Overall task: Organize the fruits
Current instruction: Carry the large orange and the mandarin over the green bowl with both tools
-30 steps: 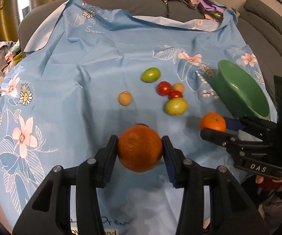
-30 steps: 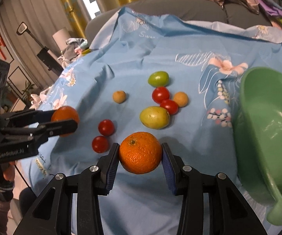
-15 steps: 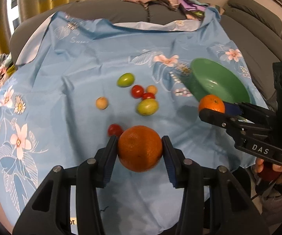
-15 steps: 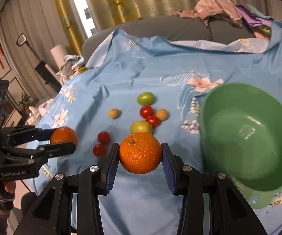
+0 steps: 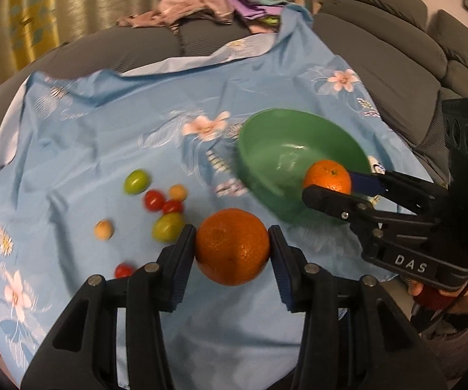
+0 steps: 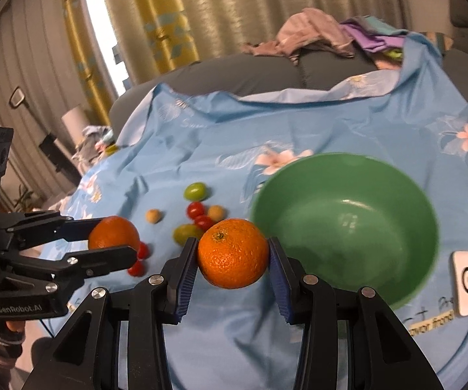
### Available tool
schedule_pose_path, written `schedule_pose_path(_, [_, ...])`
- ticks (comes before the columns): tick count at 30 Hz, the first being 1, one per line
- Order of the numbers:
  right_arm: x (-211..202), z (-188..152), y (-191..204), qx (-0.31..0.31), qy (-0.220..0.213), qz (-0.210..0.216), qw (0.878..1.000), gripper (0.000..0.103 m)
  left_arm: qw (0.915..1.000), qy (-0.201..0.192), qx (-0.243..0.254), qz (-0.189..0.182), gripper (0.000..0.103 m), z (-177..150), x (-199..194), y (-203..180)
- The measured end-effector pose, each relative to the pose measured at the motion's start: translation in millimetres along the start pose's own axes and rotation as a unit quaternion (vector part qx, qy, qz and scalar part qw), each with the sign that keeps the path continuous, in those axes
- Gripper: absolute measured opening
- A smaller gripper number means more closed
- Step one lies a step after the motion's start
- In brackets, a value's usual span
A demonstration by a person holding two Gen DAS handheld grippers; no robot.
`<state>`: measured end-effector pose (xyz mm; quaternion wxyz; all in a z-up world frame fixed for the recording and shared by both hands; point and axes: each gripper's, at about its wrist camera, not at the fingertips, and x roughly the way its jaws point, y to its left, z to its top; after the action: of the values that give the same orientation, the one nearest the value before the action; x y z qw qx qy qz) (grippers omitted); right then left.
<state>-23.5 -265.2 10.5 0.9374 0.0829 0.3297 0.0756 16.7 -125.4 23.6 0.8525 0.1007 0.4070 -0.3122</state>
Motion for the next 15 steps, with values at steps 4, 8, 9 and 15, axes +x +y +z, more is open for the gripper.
schedule_pose_path(4, [-10, 1, -19, 0.017, -0.014, -0.020, 1.000, 0.044, 0.9998, 0.003, 0.013, -0.018, 0.045, 17, 12, -16])
schedule_pose_path(8, [-18, 1, -38, 0.036, -0.025, -0.043, 0.998, 0.044, 0.9991, 0.003, 0.028, -0.032, 0.045, 32, 26, -32])
schedule_pose_path(9, [-19, 2, -44, 0.041, -0.027, -0.051, 0.998, 0.044, 0.9988, 0.002, 0.033, -0.035, 0.045, 37, 30, -37])
schedule_pose_path(15, [-20, -2, -63, 0.055, -0.030, -0.078, 0.995, 0.044, 0.9980, 0.004, 0.052, -0.036, 0.045, 51, 50, -54])
